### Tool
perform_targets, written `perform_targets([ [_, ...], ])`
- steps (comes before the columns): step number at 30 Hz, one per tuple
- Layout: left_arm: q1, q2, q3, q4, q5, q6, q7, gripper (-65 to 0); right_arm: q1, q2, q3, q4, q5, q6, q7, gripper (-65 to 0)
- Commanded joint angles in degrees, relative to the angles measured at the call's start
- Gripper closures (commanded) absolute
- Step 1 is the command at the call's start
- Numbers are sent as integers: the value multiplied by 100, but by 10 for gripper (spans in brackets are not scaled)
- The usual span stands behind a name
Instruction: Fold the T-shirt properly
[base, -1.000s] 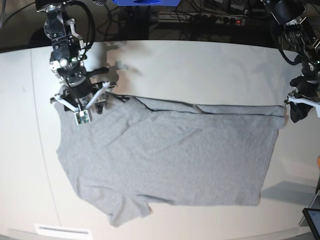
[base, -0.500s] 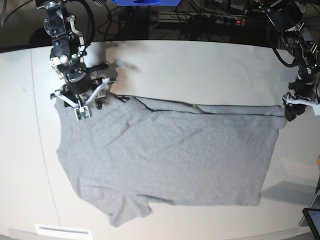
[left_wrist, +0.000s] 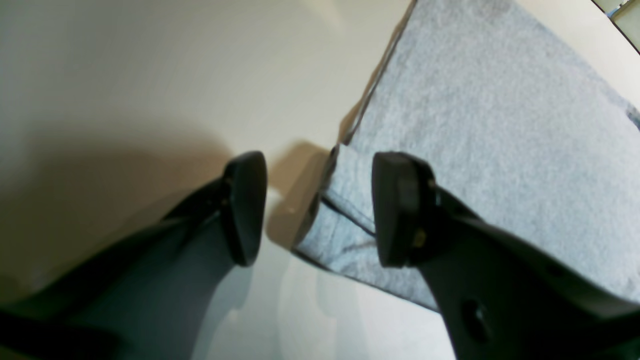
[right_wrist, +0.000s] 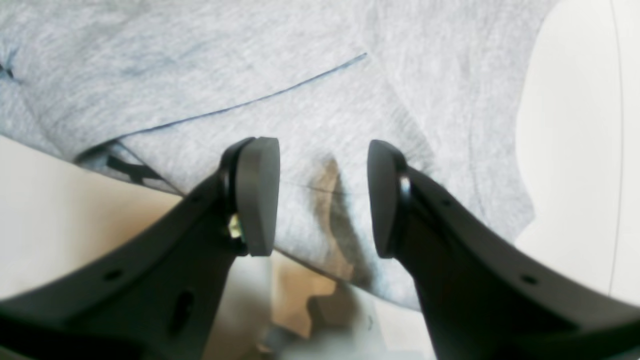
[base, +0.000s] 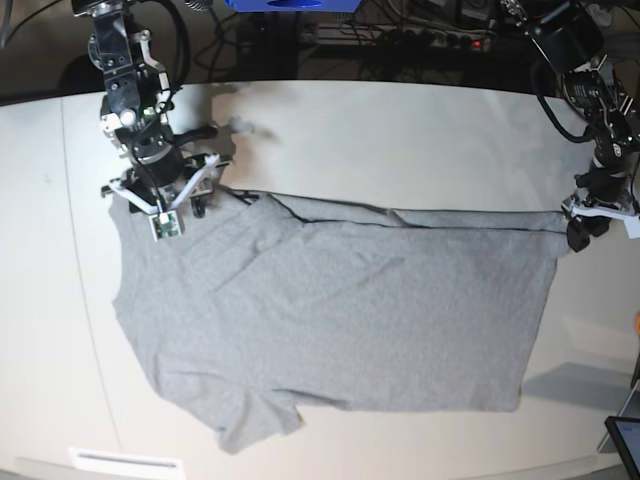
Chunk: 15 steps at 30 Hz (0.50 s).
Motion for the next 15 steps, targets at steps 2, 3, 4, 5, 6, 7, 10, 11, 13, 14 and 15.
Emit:
perform_targets([
  [2,-172,-143,-11,87,-81,-14,-107,-334,39,27,11,112,-19,-24,130,-271],
  [3,-198,-143,-2,26,-81,-14,-98,-334,39,27,11,112,-19,-24,130,-271],
  [4,-224,-143,-2,-62,-81,-14,-98,-334,39,18,11,112,-19,-24,130,-271],
  [5,-242,-143,-2,-133,-81,-14,-107,-333,39,18,11,112,-19,-24,130,-271],
  [6,-321,-151,-2,-212,-81,-14,-98,-333,39,18,11,112,-19,-24,130,-271],
  [7,-365,-151,-2,-273,-81,-14,-90,-333,39,18,11,103,-19,-24,130,-271],
  [10,-427,-160,165,-388,104,-14,-116,-333,39,18,11,103,-19,-24,130,-271],
  [11,-444,-160,253,-379,236,-14,-116,-333,39,18,11,103,-19,-24,130,-271],
  [13,-550,-134,385,-370,438,-14,-125,-333,39,18,11,103,-19,-24,130,-271],
  [14,-576,-116,402,-379,473,-14,-125,-333,39,18,11,103,-19,-24,130,-271],
  [15,-603,-55,393,-379,473,-14,-125,-333,39,18,11,103,-19,-24,130,-271],
])
